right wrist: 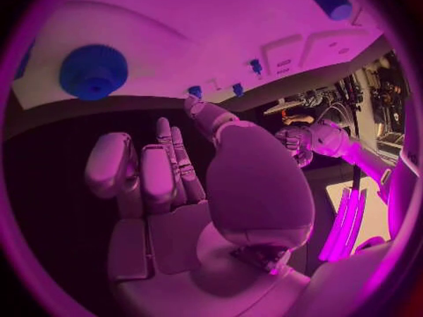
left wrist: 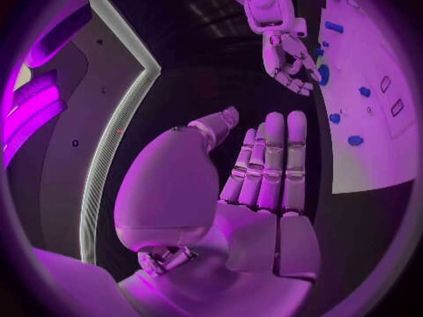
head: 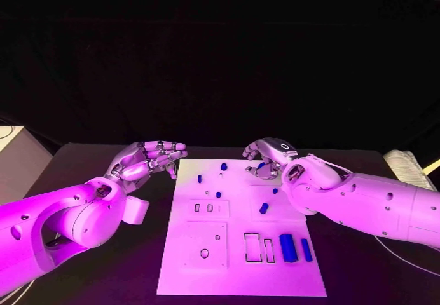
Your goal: Assemble the parts on the task board
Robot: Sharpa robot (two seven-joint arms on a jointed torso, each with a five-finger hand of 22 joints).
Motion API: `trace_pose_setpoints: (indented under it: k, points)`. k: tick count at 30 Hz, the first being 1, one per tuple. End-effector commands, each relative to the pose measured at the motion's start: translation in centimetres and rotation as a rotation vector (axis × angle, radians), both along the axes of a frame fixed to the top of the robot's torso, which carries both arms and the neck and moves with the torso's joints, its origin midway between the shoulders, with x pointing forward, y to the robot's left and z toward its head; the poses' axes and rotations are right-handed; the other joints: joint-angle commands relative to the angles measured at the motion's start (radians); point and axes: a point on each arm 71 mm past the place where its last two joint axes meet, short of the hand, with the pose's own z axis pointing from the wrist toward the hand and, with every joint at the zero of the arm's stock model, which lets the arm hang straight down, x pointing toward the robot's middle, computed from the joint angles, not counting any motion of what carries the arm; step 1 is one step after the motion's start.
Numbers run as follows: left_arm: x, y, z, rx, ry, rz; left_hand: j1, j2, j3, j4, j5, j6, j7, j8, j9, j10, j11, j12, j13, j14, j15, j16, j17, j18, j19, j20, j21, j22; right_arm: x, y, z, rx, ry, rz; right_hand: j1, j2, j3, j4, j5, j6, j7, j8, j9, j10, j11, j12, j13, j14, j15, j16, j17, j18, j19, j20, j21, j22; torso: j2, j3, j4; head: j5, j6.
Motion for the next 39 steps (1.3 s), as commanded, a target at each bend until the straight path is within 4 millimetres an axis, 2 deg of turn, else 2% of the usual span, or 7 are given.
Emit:
trace_pose_setpoints:
  k: [1, 4, 7, 10, 15, 29, 39]
  points:
    - [0.0, -0.1, 0.2, -0.010, -0.005, -0.014, -0.002, 0.004, 0.006, 0.000, -0.004, -0.006, -0.002, -0.006, 0.000, -0.007, -0.002, -0.002, 0.001, 0.002, 0.008, 0.007, -0.001, 0.014, -0.006, -0.001, 0.004, 0.001, -0.5, -1.5, 0.4, 0.040, 0.053, -0.021, -0.011, -0.013, 0.009, 0.006, 0.002, 0.015, -0.023, -0.001, 0.004, 0.158, -0.040, 0.092, 0.051, 0.022, -0.025, 0.036, 0.063, -0.030, 0.034, -0.019, 0.066, 0.077, -0.005, 0.0032, -0.0083, -0.008, 0.001]
    - [0.1, 0.0, 0.2, -0.009, -0.005, -0.013, -0.002, 0.004, 0.006, 0.000, -0.004, -0.006, -0.002, -0.006, 0.000, -0.007, -0.002, -0.002, 0.001, 0.002, 0.008, 0.007, -0.001, 0.014, -0.006, -0.001, 0.004, 0.001, -0.6, -3.2, 0.6, 0.046, 0.098, -0.052, -0.020, -0.035, -0.004, 0.019, 0.014, 0.030, -0.029, -0.003, 0.007, 0.199, -0.068, 0.242, 0.198, 0.032, -0.044, 0.064, 0.108, -0.042, 0.058, -0.048, 0.114, 0.136, -0.008, 0.0041, -0.0114, -0.009, 0.000]
    - [0.1, 0.0, 0.1, -0.009, -0.005, -0.013, -0.002, 0.004, 0.006, 0.000, -0.004, -0.006, -0.002, -0.006, 0.000, -0.007, -0.002, -0.002, 0.001, 0.002, 0.008, 0.007, -0.001, 0.014, -0.006, -0.001, 0.004, 0.001, -0.4, -4.4, 0.5, 0.057, 0.148, -0.083, -0.018, -0.032, -0.051, 0.041, 0.038, 0.018, -0.026, -0.017, 0.010, 0.292, -0.046, 0.977, 0.981, 0.056, -0.037, 0.138, 0.248, -0.059, 0.085, -0.036, 0.182, 0.219, -0.008, 0.0050, -0.0142, -0.012, 0.001]
    - [0.2, 0.0, 0.1, -0.009, -0.004, -0.014, -0.002, 0.004, 0.006, 0.000, -0.004, -0.006, -0.002, -0.006, 0.000, -0.007, -0.002, -0.002, 0.001, 0.002, 0.008, 0.007, -0.001, 0.014, -0.006, -0.001, 0.004, 0.001, 0.0, -5.7, 0.2, 0.069, 0.216, -0.122, -0.016, -0.026, -0.079, 0.059, 0.045, 0.001, -0.015, -0.019, 0.014, 0.401, -0.032, 1.241, 1.281, 0.085, -0.019, 0.218, 0.423, -0.078, 0.120, -0.024, 0.257, 0.308, -0.007, 0.0066, -0.0145, -0.018, -0.002]
    - [0.3, 0.0, 0.0, -0.009, -0.004, -0.013, -0.002, 0.004, 0.006, 0.000, -0.004, -0.006, -0.002, -0.006, 0.000, -0.007, -0.002, -0.002, 0.001, 0.002, 0.008, 0.007, -0.001, 0.014, -0.006, -0.001, 0.004, 0.001, 0.5, -6.8, -0.3, 0.070, 0.282, -0.164, -0.007, -0.015, -0.120, 0.076, 0.048, -0.015, -0.002, -0.019, 0.018, 0.471, -0.020, 1.331, 1.391, 0.110, -0.005, 0.269, 0.563, -0.100, 0.160, -0.008, 0.338, 0.403, -0.007, 0.0068, -0.0144, -0.023, -0.005]
    - [0.4, -0.1, 0.0, -0.009, -0.002, -0.016, -0.002, 0.004, 0.006, 0.000, -0.004, -0.006, -0.002, -0.006, 0.000, -0.007, -0.002, -0.002, 0.001, 0.002, 0.008, 0.007, -0.001, 0.014, -0.006, -0.001, 0.004, 0.001, 2.3, -6.5, -1.0, 0.087, 0.341, -0.207, 0.001, -0.003, -0.146, 0.094, 0.066, -0.024, 0.003, -0.017, 0.021, 0.488, -0.014, 1.348, 1.411, 0.111, 0.002, 0.270, 0.567, -0.107, 0.173, 0.001, 0.363, 0.432, -0.006, 0.0036, -0.0108, -0.032, -0.017]
    - [0.5, -0.1, -0.1, -0.008, -0.002, -0.015, -0.002, 0.004, 0.006, 0.000, -0.004, -0.006, -0.002, -0.006, 0.000, -0.007, -0.002, -0.002, 0.001, 0.002, 0.008, 0.007, -0.001, 0.014, -0.006, -0.001, 0.004, 0.001, 2.7, -5.8, -1.5, 0.090, 0.357, -0.204, 0.000, -0.002, -0.149, 0.098, 0.070, -0.026, 0.004, -0.017, 0.021, 0.488, -0.013, 1.348, 1.411, 0.111, 0.003, 0.270, 0.567, -0.108, 0.174, 0.002, 0.365, 0.434, -0.005, 0.0052, -0.0111, -0.031, -0.026]
